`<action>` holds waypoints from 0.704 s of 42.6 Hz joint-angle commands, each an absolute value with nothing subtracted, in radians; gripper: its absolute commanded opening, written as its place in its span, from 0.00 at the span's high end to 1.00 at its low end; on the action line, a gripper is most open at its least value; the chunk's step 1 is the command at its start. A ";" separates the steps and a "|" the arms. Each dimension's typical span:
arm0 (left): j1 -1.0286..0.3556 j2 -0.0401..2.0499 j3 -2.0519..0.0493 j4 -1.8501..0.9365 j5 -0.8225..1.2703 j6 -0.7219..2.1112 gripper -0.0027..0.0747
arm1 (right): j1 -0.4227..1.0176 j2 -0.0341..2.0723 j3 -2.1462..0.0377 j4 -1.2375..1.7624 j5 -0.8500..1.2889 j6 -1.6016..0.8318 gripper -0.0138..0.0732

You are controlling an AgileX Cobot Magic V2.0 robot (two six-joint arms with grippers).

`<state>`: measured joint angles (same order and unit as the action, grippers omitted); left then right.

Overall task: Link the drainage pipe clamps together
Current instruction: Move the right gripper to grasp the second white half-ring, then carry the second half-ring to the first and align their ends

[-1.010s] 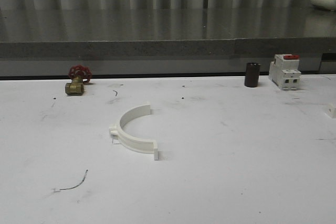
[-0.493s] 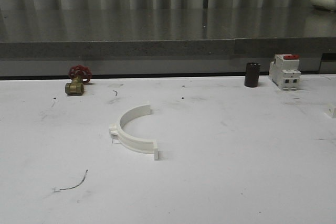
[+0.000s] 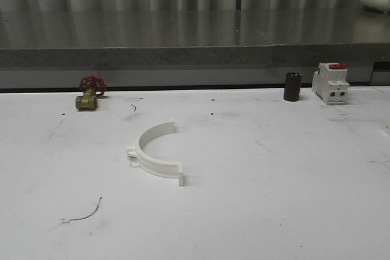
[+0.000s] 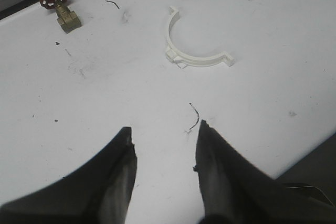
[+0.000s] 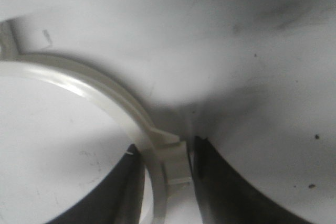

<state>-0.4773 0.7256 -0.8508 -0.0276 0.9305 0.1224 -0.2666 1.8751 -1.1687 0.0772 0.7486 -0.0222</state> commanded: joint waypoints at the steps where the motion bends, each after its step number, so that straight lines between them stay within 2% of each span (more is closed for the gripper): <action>1: -0.485 0.721 -0.875 -0.036 0.863 0.117 0.61 | -0.272 1.832 -1.194 0.078 0.731 -0.035 0.60; 15: -0.485 0.721 -0.875 -0.036 0.863 0.117 0.61 | -0.256 1.810 -1.194 0.080 0.764 -0.035 0.60; 30: -0.485 0.721 -0.875 -0.036 0.863 0.117 0.61 | -0.095 1.700 -1.199 0.068 0.818 -0.035 0.60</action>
